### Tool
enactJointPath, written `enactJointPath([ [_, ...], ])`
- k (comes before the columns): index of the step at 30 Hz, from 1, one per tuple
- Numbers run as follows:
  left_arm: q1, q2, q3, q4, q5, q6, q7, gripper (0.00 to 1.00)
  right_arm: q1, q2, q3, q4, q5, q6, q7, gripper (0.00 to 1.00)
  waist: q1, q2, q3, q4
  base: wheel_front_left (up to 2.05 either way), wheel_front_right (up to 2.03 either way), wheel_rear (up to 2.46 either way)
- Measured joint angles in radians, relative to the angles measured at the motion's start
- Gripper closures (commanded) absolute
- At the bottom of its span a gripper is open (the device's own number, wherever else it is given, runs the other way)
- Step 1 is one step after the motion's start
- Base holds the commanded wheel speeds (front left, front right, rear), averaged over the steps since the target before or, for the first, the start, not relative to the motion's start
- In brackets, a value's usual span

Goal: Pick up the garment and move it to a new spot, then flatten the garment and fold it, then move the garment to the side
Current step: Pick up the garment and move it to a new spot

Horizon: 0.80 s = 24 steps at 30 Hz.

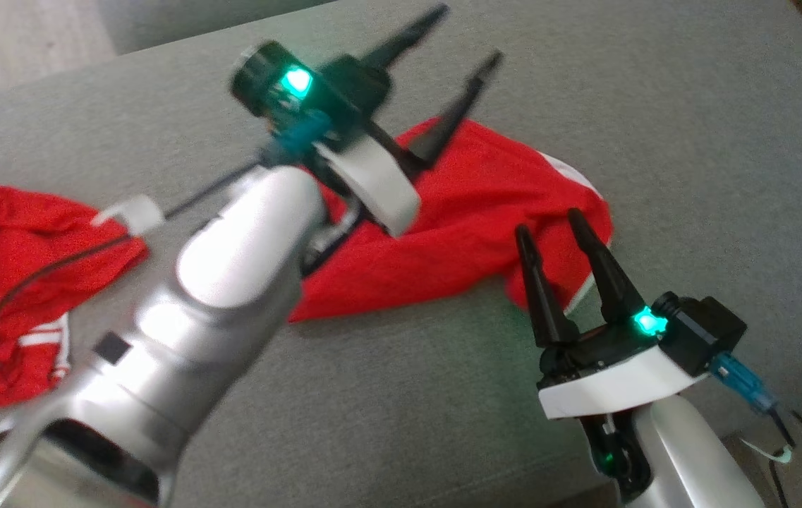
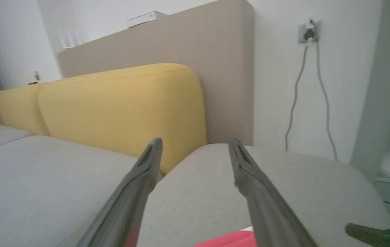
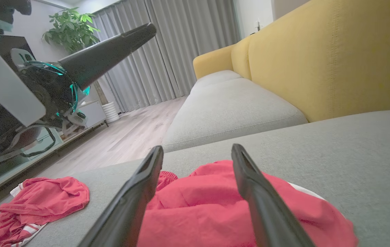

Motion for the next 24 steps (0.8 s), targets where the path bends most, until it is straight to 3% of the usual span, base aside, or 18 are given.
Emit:
enactJointPath([
  [5, -0.018, 0.064, 0.041, 0.019, 0.0, 0.013, -0.031, 0.0, 0.001, 0.0, -0.011, 0.004, -0.006, 0.0, 0.0, 0.0, 0.0, 0.0, -0.012, 0.047, 0.0, 0.0, 0.0],
  [11, 0.068, 0.135, 0.067, 0.006, -0.01, 0.063, -0.081, 0.0, 0.011, 0.0, -0.043, 0.018, -0.028, 0.0, 0.0, 0.0, -0.0001, 0.0, -0.049, 0.132, 0.0, 0.0, 0.0],
  [18, 0.379, 0.221, 0.115, -0.119, -0.048, 0.2, -0.14, 0.0, 0.066, 0.0, -0.069, 0.031, -0.052, 0.0, 0.0, 0.0, -0.0003, 0.0, -0.105, 0.223, 0.0, 0.0, 0.0],
  [24, 0.656, 0.226, 0.139, -0.242, -0.051, 0.309, -0.159, 0.0, 0.088, 0.0, -0.117, 0.035, -0.073, 0.0, 0.0, 0.0, -0.0003, 0.0, -0.134, 0.282, 0.0, 0.0, 0.0],
])
